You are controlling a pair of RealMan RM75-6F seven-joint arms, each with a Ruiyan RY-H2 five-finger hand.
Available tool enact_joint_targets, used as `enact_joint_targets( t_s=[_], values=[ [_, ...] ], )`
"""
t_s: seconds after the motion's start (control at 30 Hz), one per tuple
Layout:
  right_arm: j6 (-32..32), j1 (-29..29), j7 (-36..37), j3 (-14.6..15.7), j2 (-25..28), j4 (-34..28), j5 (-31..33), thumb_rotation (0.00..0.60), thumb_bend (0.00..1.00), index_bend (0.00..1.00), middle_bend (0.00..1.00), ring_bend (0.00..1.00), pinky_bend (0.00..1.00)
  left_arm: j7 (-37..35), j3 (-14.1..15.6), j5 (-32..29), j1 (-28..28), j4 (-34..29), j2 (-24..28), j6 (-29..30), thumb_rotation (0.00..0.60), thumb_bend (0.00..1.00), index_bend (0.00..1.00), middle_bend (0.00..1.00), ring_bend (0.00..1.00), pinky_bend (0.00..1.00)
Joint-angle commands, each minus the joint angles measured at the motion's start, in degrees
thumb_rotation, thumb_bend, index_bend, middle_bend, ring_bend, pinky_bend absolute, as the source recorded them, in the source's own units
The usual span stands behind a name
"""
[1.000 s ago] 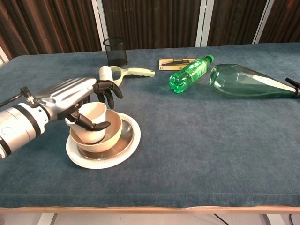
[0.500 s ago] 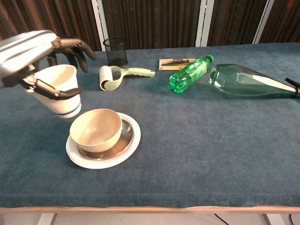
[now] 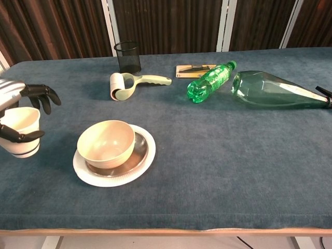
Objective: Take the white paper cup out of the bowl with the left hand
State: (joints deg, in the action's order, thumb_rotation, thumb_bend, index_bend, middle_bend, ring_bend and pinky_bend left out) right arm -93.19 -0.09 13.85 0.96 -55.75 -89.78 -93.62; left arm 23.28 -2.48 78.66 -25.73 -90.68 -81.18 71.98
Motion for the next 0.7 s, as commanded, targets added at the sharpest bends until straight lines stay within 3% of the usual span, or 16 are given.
enact_joint_targets(
  t_s=[0.03, 0.13, 0.47, 0.7],
  values=[
    [-0.06, -0.09, 0.12, 0.01, -0.09, 0.17, -0.14, 0.6, 0.08, 0.0, 0.02, 0.0, 0.14, -0.17, 0.5, -1.78, 0.72, 4.46, -2.85, -1.28, 0.6, 0.28, 0.34, 0.4, 0.36, 0.63],
    [0.22, -0.08, 0.07, 0.0, -0.05, 0.21, -0.17, 0.6, 0.08, 0.0, 0.02, 0.0, 0.14, 0.17, 0.54, -2.28, 0.99, 7.38, -4.47, -1.57, 0.6, 0.28, 0.31, 0.36, 0.33, 0.58],
    [0.87, 0.01, -0.25, -0.04, 0.11, -0.05, -0.41, 0.6, 0.08, 0.01, 0.02, 0.0, 0.14, -3.44, 0.57, -1.06, 1.35, 9.64, -5.05, -2.15, 0.6, 0.29, 0.03, 0.05, 0.05, 0.39],
    [0.75, -0.15, -0.62, -0.18, -0.02, -0.09, -0.45, 0.6, 0.08, 0.01, 0.02, 0.0, 0.14, -8.74, 1.71, 3.52, 2.41, 7.97, -1.54, 0.36, 0.6, 0.29, 0.0, 0.0, 0.0, 0.31]
  ],
)
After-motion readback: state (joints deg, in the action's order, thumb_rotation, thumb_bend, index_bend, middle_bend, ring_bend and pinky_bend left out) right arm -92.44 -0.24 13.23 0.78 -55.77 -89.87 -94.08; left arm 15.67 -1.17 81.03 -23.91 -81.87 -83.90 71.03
